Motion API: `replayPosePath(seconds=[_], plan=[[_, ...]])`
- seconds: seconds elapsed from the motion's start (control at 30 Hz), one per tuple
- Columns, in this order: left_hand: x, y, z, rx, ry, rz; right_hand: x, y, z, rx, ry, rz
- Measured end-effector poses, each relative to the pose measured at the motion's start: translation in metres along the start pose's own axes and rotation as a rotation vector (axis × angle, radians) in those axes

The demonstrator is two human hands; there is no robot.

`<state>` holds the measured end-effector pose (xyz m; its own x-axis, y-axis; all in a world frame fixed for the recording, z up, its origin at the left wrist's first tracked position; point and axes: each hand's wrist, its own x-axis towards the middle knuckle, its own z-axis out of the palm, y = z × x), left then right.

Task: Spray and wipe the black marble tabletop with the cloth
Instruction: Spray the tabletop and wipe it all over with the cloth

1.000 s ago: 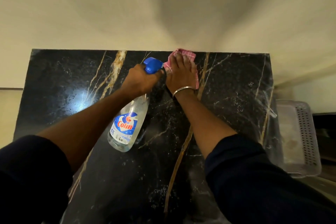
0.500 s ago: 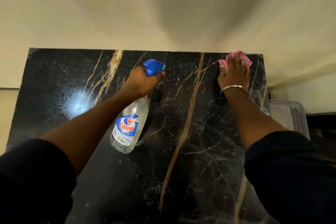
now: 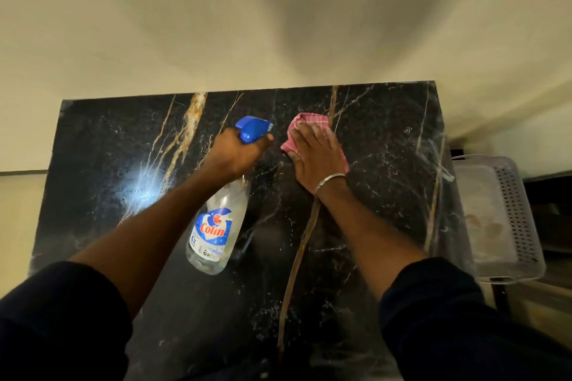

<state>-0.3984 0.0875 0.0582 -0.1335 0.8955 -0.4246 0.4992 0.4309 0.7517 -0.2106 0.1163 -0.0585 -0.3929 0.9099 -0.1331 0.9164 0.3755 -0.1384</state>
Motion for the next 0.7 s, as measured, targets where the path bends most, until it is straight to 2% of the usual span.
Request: replayPosePath(seconds=[0.23, 0.33, 0.43, 0.63, 0.7], plan=[[-0.018, -0.004, 0.01, 0.041, -0.013, 0.073, -0.042, 0.106, -0.004, 0.027, 0.078, 0.316], [-0.027, -0.005, 0.011, 0.037, -0.003, 0.082, -0.052, 0.107, -0.003, 0.039, 0.089, 0.4], [-0.037, -0.008, 0.009, 0.018, 0.009, 0.09, -0.054, 0.069, -0.002, 0.087, 0.082, 0.471], [-0.05, -0.015, 0.007, 0.034, 0.046, 0.077, -0.072, -0.07, 0.016, 0.083, -0.007, 0.157], [-0.053, -0.018, 0.007, 0.044, 0.057, 0.086, -0.075, -0.092, 0.019, 0.067, -0.017, 0.09]])
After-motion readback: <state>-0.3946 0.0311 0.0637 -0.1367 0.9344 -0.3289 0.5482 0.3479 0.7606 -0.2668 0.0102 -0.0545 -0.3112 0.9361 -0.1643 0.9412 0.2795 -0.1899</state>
